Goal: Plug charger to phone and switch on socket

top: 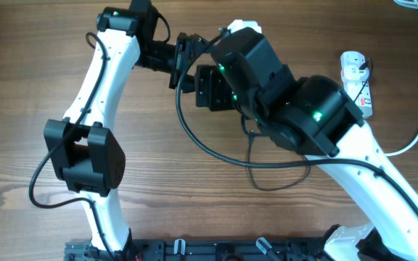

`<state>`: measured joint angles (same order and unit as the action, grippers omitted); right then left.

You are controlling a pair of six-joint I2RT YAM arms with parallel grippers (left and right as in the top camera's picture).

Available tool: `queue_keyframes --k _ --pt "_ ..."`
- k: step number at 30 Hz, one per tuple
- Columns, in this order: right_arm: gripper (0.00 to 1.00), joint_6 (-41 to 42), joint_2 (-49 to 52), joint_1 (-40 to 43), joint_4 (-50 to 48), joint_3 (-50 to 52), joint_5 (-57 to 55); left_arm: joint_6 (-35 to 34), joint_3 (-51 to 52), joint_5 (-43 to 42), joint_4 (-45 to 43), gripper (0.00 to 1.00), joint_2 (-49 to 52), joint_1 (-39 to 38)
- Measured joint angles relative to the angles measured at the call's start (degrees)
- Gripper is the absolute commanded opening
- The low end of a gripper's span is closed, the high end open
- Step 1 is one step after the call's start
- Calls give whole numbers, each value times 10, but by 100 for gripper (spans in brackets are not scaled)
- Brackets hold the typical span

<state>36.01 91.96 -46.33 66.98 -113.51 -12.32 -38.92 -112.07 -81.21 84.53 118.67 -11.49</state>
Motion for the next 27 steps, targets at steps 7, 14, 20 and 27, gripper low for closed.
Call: queue_keyframes --k 7,14,20,27 --pt "51 50 51 0 11 -3 -40 0 0 -1 -1 62 0 0" --pt "43 58 51 4 19 -3 -47 -3 0 -3 -22 62 0 0" --pt "36 60 51 4 24 -3 -51 -11 0 -3 -30 62 0 6" --pt "21 60 51 4 16 -3 -61 -22 0 -3 -30 63 0 6"
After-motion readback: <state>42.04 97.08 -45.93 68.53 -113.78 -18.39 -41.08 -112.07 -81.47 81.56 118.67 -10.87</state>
